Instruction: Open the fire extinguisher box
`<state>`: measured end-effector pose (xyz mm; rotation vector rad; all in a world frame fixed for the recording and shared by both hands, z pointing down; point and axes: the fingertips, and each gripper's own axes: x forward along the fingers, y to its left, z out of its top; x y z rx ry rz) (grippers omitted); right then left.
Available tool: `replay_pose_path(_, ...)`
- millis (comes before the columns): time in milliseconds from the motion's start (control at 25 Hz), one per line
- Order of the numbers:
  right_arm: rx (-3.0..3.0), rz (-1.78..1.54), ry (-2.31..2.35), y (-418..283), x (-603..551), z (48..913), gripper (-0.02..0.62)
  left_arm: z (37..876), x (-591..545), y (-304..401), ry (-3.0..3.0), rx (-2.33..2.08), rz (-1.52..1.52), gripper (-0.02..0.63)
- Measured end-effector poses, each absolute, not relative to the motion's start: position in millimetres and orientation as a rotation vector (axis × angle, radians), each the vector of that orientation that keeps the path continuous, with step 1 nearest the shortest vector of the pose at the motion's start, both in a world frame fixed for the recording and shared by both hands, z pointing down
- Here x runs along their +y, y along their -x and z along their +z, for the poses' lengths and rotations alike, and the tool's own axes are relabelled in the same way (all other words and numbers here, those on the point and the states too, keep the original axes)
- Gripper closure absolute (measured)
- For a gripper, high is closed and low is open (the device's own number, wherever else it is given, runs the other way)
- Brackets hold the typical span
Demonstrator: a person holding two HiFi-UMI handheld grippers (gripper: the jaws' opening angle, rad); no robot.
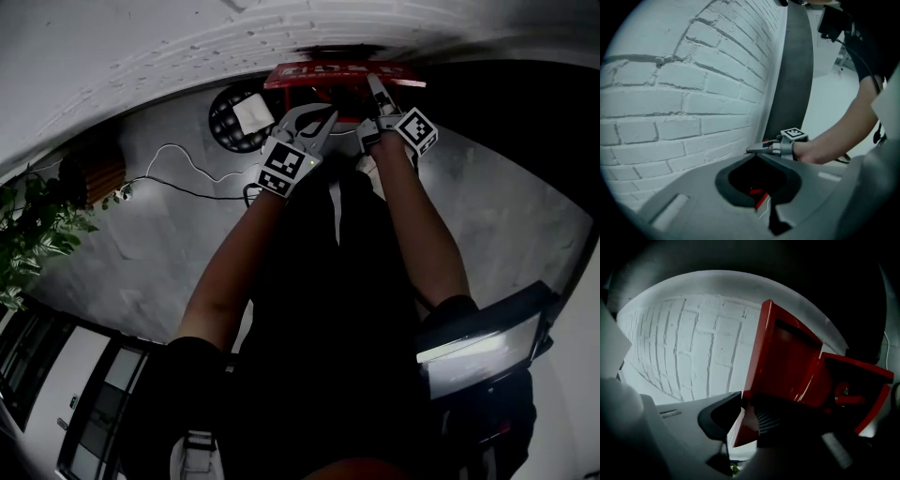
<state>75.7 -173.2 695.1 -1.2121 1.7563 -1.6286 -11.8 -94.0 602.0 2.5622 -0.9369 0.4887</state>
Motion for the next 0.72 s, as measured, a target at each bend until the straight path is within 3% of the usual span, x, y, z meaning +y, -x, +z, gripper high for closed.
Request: replay_pose_path(720,1.738,-1.609,1.242,-72,-257,697,0.502,603,-108,40,-2.511,-1.015,0.481,0.603)
